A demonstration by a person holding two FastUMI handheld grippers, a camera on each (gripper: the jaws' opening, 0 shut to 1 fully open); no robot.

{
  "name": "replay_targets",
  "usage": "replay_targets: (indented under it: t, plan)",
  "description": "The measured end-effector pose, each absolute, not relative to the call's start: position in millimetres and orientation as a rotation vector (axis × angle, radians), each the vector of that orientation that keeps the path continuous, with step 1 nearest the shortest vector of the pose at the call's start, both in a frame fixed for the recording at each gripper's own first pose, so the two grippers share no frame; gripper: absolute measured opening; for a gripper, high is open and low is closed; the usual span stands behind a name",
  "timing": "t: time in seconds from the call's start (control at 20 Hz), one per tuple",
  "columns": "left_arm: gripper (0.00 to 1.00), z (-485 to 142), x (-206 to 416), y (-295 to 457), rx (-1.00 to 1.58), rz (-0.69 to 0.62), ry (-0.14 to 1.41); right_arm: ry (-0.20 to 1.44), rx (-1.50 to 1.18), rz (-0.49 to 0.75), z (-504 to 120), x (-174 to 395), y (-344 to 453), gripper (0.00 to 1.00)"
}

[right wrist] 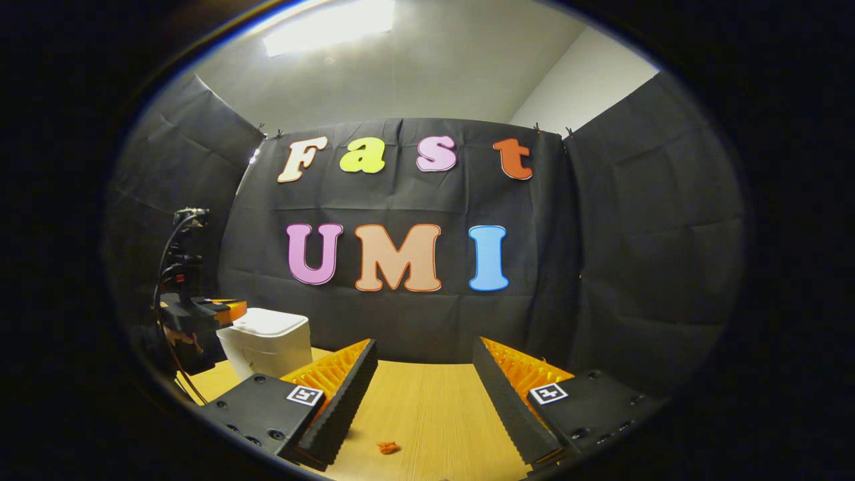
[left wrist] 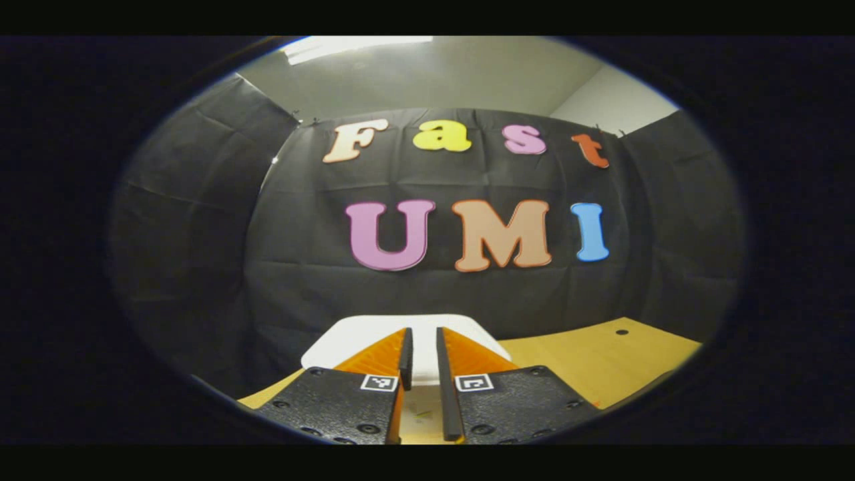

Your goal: Press the lid of the desktop garbage bin to open it, pick up the crumpled paper on the desktop and throw it into the bin, then pick up the pop can on the desktop and drop it into the bin, and finally close the garbage bin lid.

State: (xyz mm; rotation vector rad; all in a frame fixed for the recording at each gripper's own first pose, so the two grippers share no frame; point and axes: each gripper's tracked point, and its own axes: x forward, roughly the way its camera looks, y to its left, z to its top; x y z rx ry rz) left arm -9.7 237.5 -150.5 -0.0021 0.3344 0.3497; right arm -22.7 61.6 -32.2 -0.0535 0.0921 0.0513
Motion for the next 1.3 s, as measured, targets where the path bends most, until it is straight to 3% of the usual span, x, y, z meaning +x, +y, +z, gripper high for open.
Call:
replay_targets:
  t: [0.1, 0.15, 0.2, 0.4, 0.45, 0.7, 0.9, 1.0, 1.1, 1.15, 1.2, 1.3]
  plan:
    - [0.08, -168.8, -11.0, 251.6, -0.018, 0.378, 0.370, 0.102, -0.073, 0.050, -35.7, -24.0, 67.4, 0.96]
    - [0.08, -175.1, -12.1, 254.4, -0.022, 0.386, 0.388, 0.107, -0.083, 0.048, -38.7, -23.8, 68.9, 0.96]
    - [0.00, -173.6, -10.6, 257.2, -0.007, 0.388, 0.372, 0.111, -0.090, 0.049, -39.4, -24.0, 72.1, 0.96]
    - [0.00, -175.2, -8.1, 253.3, -0.030, 0.362, 0.338, 0.123, -0.069, 0.069, -46.1, -21.2, 84.5, 0.96]
    - [0.00, -184.2, -12.9, 253.5, -0.030, 0.356, 0.388, 0.129, -0.064, 0.077, -48.6, -20.7, 86.5, 0.96]
    - [0.00, -129.1, 1.6, 248.8, -0.037, 0.335, 0.288, 0.113, -0.057, 0.115, -42.6, -11.2, 86.0, 0.95]
    - [0.49, -68.1, 7.2, 231.2, 0.012, 0.304, 0.152, 0.118, -0.027, 0.152, -45.5, -3.0, 86.6, 0.96]
    - [0.64, -58.6, 0.5, 223.0, 0.045, 0.305, 0.143, 0.125, -0.033, 0.165, -50.1, 0.1, 84.5, 0.95]
    - [0.72, -56.7, -10.2, 210.5, 0.045, 0.298, 0.152, 0.140, -0.039, 0.180, -61.0, 4.8, 82.4, 0.95]
    - [0.81, -56.6, -17.4, 202.2, 0.035, 0.295, 0.156, 0.155, -0.038, 0.187, -67.8, 6.5, 82.2, 0.95]
    - [0.97, -59.1, -24.5, 193.3, 0.019, 0.288, 0.157, 0.173, -0.036, 0.198, -77.0, 9.9, 83.3, 0.97]
    - [0.95, -65.7, -38.8, 170.6, -0.011, 0.264, 0.162, 0.256, -0.035, 0.232, -111.0, 17.0, 86.2, 0.96]
